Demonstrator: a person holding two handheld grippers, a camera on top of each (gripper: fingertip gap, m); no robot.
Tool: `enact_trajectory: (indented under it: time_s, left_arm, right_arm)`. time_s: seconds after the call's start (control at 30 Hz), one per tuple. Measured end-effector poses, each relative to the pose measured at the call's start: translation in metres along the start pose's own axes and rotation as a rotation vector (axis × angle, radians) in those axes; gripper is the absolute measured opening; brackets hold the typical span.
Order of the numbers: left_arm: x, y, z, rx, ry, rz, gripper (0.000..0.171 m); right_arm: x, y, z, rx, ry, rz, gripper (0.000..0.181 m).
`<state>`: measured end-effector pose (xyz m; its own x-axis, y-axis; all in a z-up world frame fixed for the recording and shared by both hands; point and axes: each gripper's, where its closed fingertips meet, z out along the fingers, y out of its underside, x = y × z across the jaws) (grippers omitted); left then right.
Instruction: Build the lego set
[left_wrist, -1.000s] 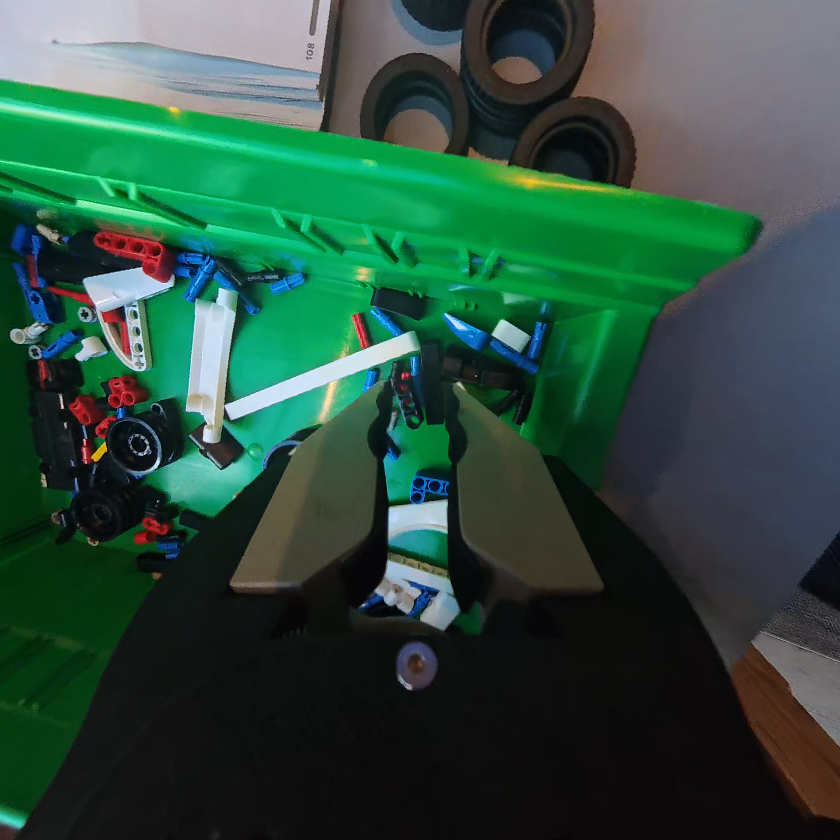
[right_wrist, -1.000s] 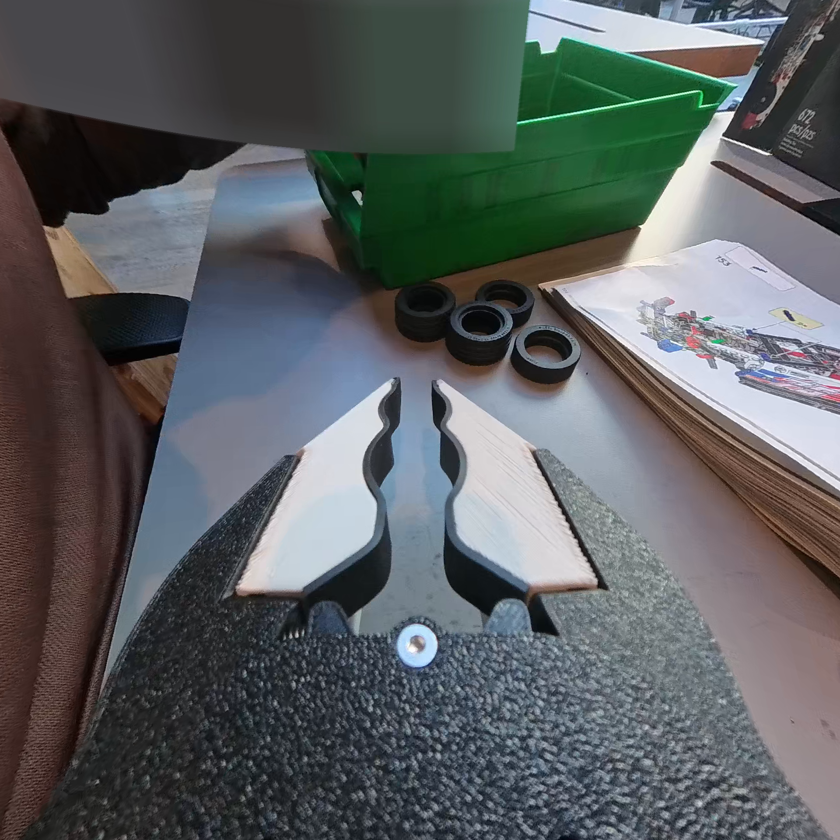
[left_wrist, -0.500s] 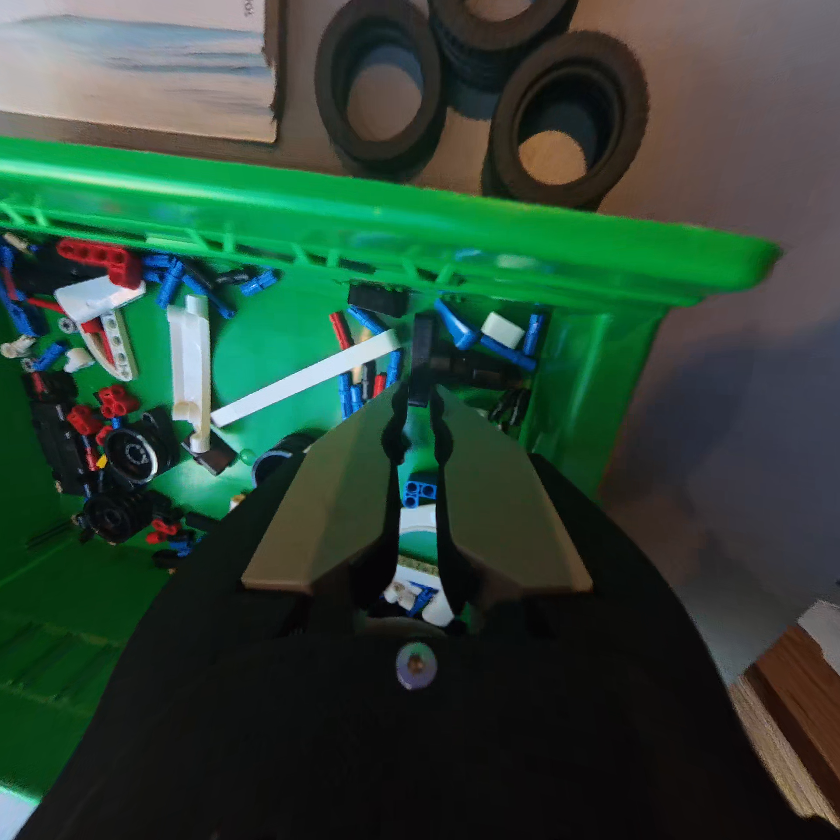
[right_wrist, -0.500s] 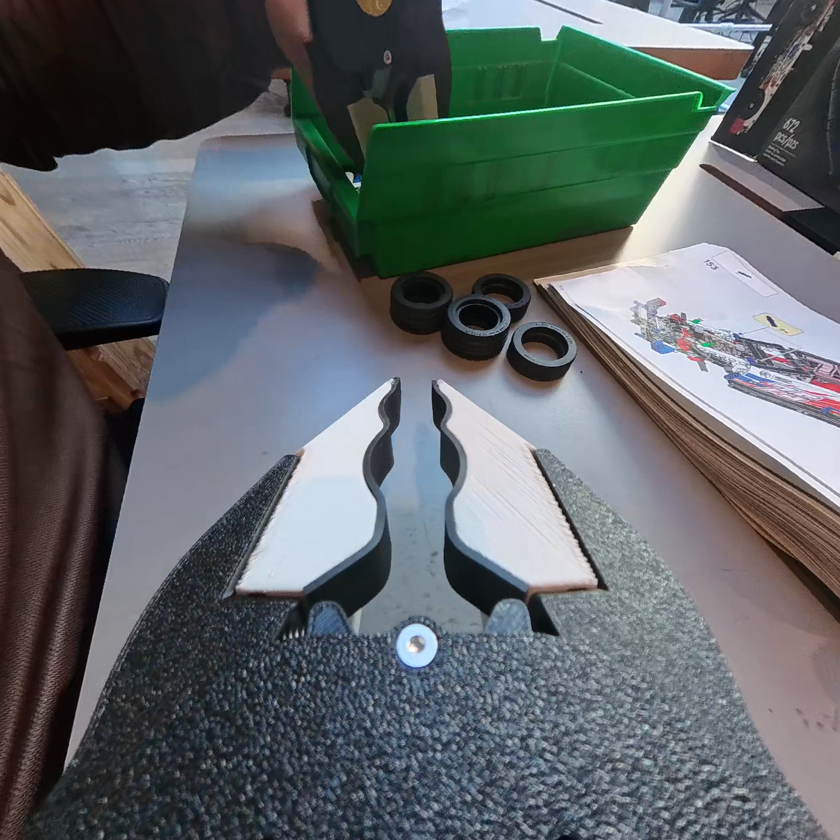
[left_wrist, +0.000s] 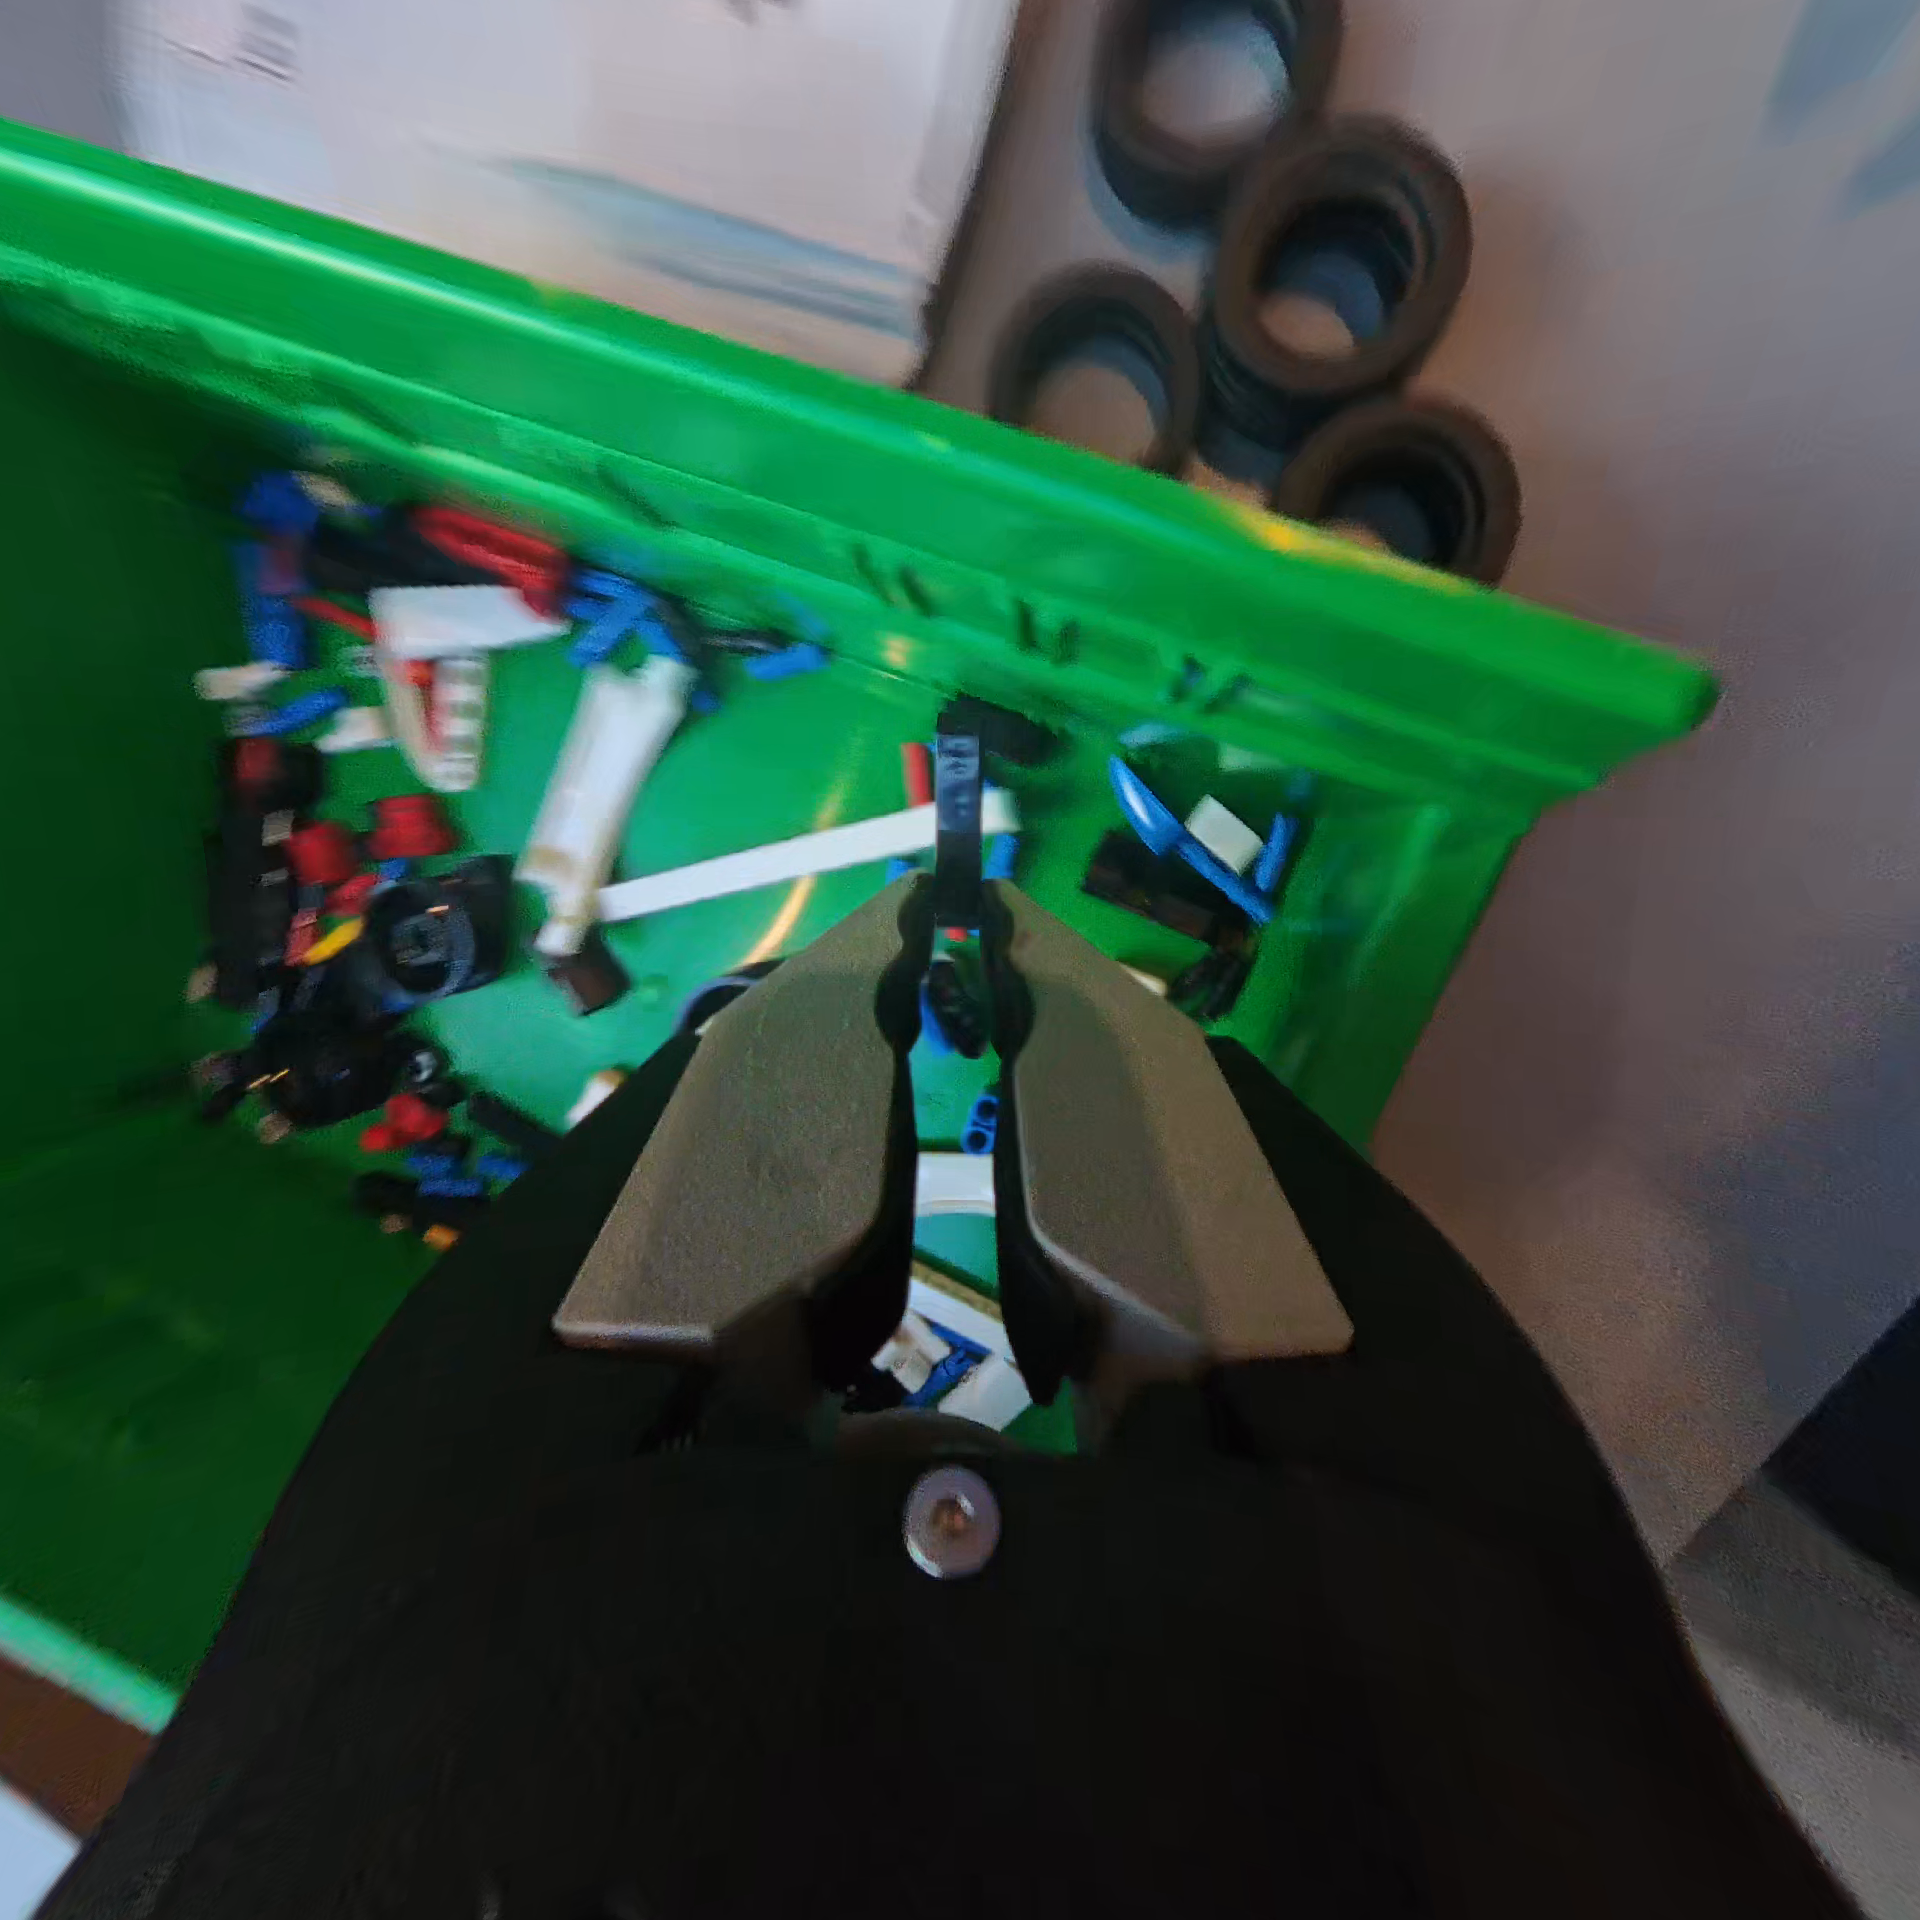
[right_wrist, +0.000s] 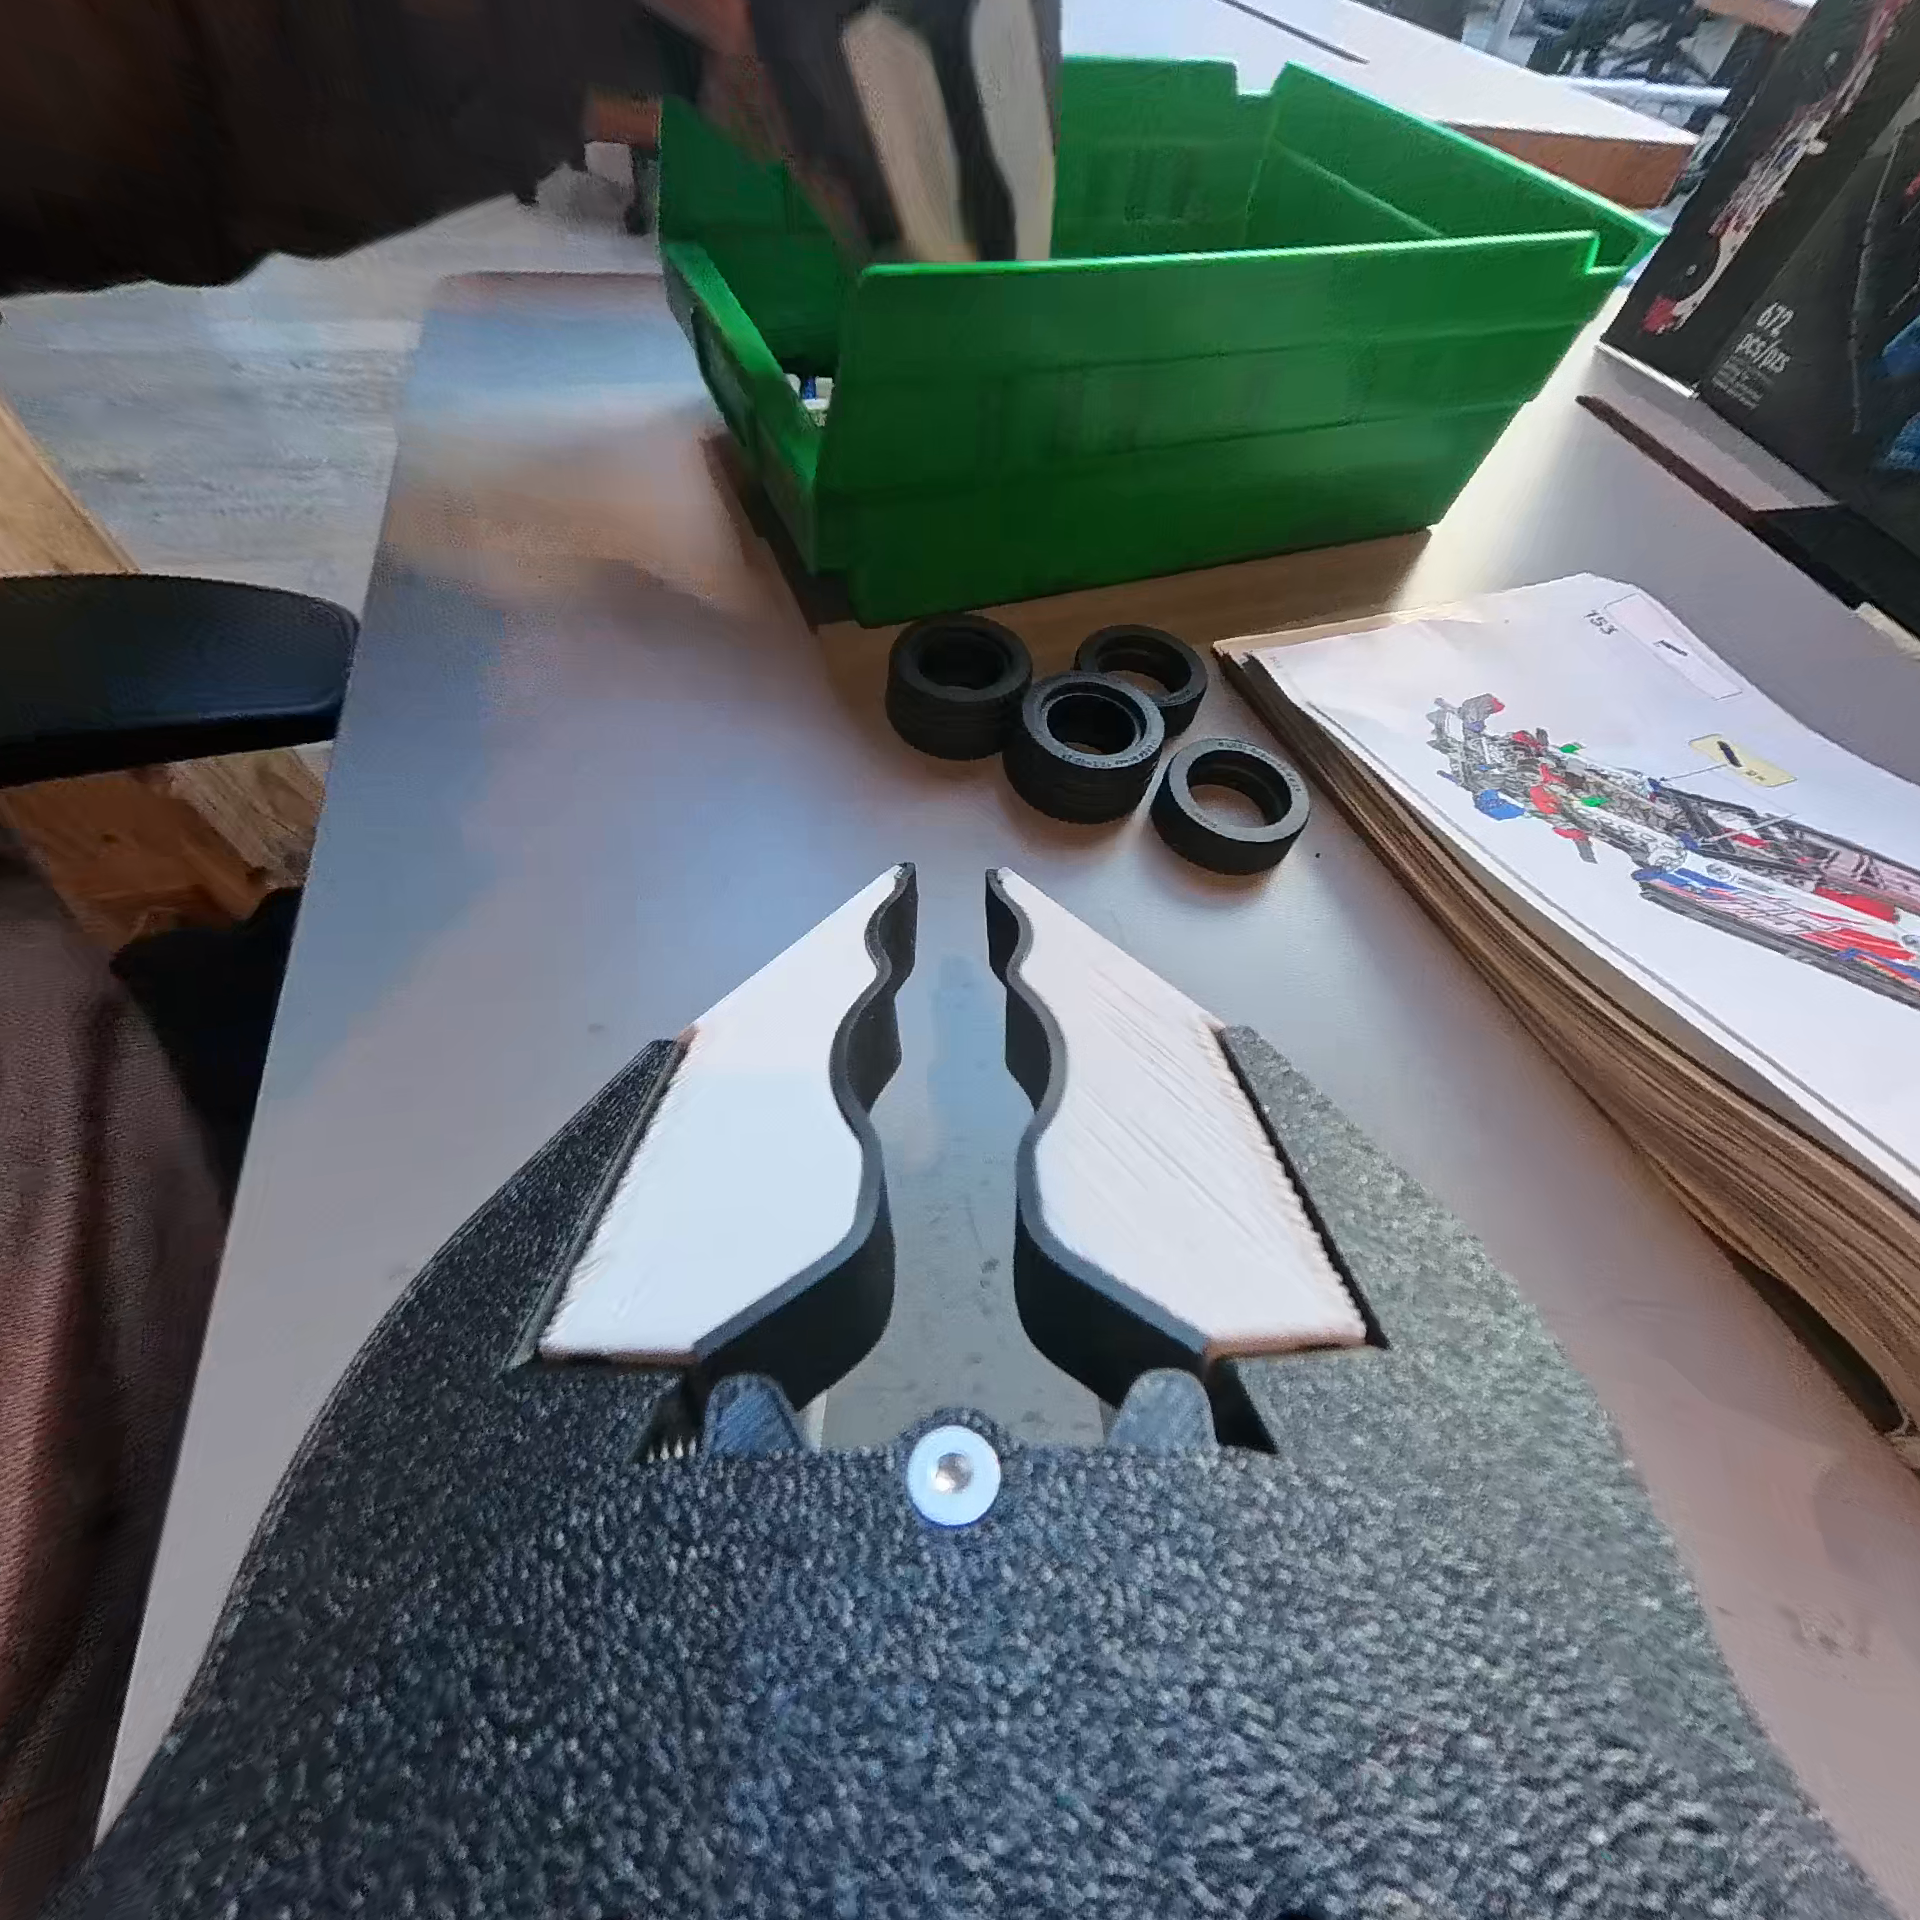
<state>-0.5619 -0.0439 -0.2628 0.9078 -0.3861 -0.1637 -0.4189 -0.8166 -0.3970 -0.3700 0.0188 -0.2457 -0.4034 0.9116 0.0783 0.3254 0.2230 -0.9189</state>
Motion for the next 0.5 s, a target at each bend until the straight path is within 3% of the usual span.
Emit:
enact_trajectory:
  time_s: [0.13, 0.27, 0.37, 0.5]
  left_arm:
    - [-0.017, -0.054, -0.049, 0.224, -0.116, -0.178, 0.006]
    - [0.039, -0.130, -0.063, 0.371, -0.028, -0.139, 0.006]
    - [0.095, -0.168, -0.038, 0.381, 0.084, -0.107, 0.006]
    - [0.158, -0.174, 0.024, 0.248, 0.112, -0.055, 0.006]
  right_arm:
    - [-0.001, -0.008, -0.008, 0.062, 0.033, -0.038, 0.000]
    - [0.001, -0.014, -0.029, 0.128, 0.071, 0.041, 0.000]
    - [-0.005, -0.020, -0.058, 0.181, 0.062, 0.148, 0.000]
    - [0.004, -0.019, -0.114, 0.233, 0.217, 0.101, 0.000]
